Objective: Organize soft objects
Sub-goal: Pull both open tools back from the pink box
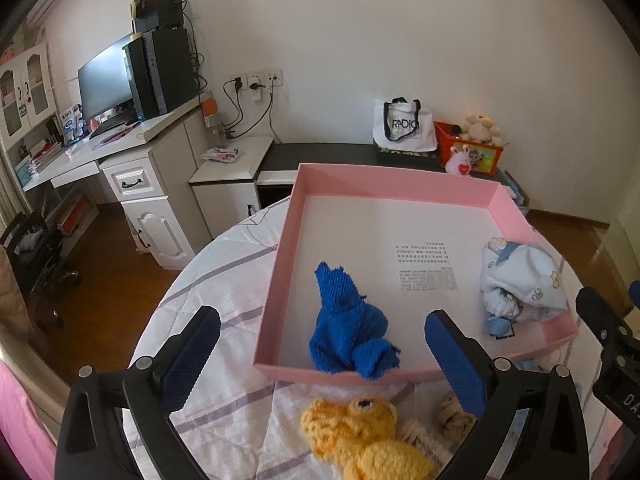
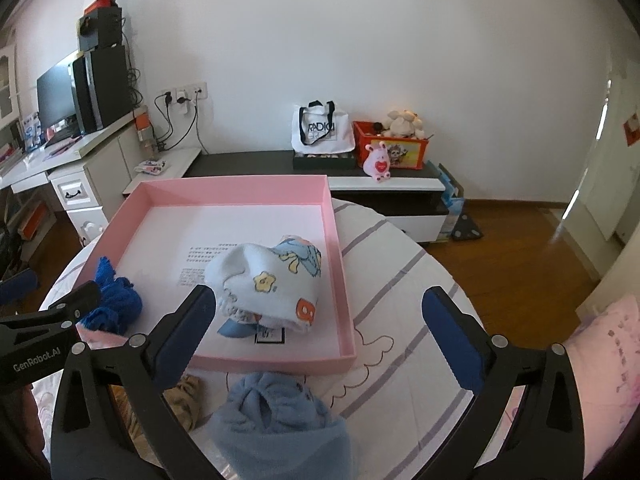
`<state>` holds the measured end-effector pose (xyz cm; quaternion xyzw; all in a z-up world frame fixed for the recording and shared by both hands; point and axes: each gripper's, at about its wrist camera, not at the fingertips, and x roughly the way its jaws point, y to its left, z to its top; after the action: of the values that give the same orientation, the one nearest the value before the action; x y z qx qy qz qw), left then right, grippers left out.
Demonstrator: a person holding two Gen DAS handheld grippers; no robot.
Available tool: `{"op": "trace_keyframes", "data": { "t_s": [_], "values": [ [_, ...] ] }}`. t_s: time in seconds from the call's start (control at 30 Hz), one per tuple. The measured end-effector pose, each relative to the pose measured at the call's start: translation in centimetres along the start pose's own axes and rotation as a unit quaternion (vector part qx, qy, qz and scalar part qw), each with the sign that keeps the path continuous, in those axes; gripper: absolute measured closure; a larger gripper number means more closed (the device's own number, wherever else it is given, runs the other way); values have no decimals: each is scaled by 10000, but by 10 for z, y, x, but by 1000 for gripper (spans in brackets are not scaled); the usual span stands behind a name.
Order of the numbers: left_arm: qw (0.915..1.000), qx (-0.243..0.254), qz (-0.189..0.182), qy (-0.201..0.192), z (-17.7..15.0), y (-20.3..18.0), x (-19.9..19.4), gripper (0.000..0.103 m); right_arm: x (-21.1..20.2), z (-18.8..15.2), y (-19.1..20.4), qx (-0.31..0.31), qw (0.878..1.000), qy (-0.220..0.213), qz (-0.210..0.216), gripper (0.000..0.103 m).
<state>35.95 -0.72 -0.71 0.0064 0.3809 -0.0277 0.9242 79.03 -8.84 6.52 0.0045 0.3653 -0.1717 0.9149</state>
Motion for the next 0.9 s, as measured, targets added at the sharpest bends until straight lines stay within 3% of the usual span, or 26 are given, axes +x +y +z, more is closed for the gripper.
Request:
{"op": "trace_keyframes", "data": {
  "t_s": [0.63,0.9],
  "values": [
    [9985,2,129,-532,-62,-5,-101,1,-90,-32,-5,-51,9985,-547,12,0],
    [9971,5,73,-753,-86,-9,-143,1,-118,-45,-10,-166,9967,-763,-232,0]
  ]
}}
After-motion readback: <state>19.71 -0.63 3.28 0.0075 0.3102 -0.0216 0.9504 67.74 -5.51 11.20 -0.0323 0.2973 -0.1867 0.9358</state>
